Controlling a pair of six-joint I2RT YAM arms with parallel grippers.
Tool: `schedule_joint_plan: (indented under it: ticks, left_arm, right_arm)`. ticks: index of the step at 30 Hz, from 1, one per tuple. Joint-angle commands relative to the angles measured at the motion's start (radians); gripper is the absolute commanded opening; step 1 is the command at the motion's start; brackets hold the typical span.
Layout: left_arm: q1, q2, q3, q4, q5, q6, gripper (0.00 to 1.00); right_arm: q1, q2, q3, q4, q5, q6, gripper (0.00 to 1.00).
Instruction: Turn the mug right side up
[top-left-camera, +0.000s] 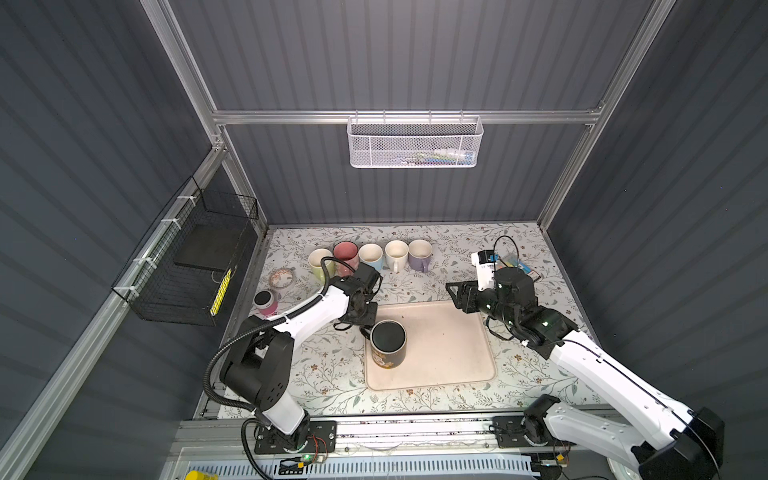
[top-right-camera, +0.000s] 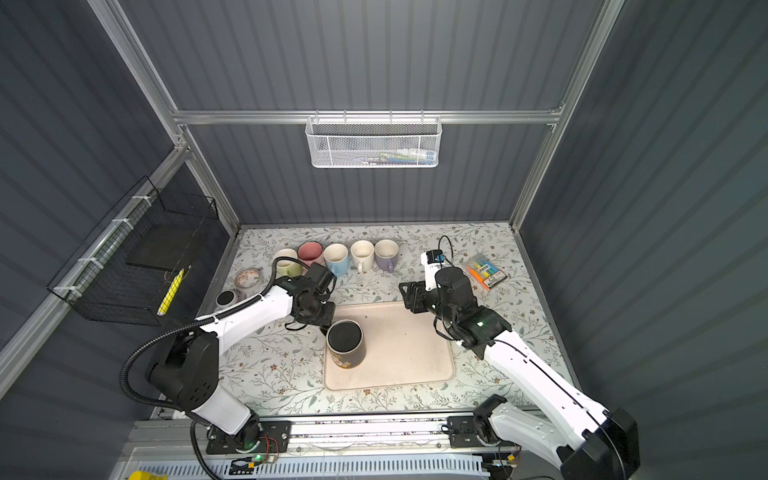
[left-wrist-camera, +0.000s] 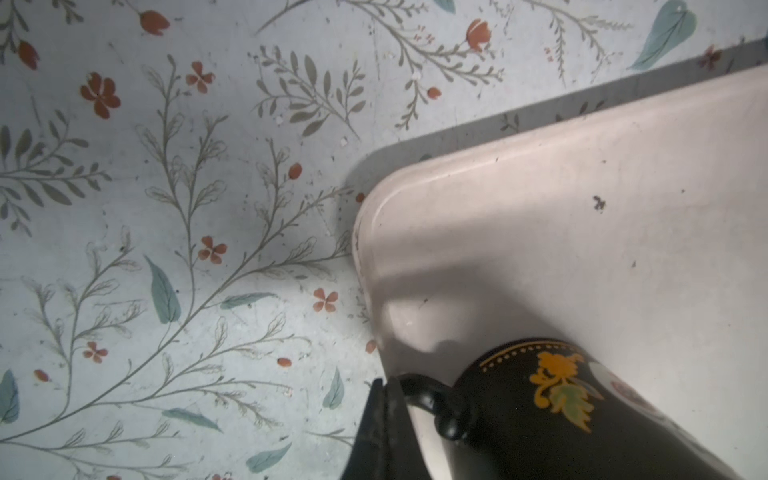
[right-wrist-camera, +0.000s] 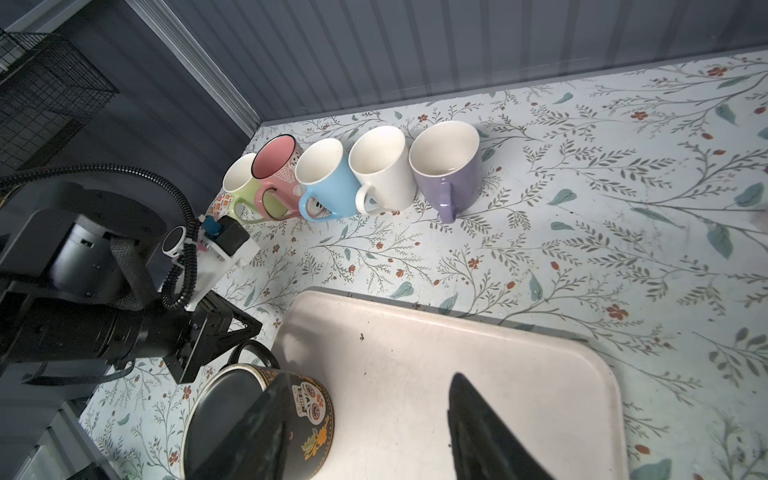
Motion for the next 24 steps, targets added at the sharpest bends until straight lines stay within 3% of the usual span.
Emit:
schedule_joint_plan:
  ticks: [1,17,24]
  left_arm:
    - [-0.017,-0.038,-0.037,-0.021,0.029,-0.033,0.0]
    - [-0.137,-0.092,-0.123,0.045,0.048,-0.131,0.0]
    - [-0.15,-0.11,-0.146,0.087,0.062,-0.154,0.0]
  right_arm:
    - [0.025,0.019,0.031,-0.022,-0.028,0.008,0.6]
    - [0.181,0.01,-0.084,-0.15,-0.045,0.065,0.58]
    - [0.314,0.077,-0.141,-0.112,-0.046,0.146,0.58]
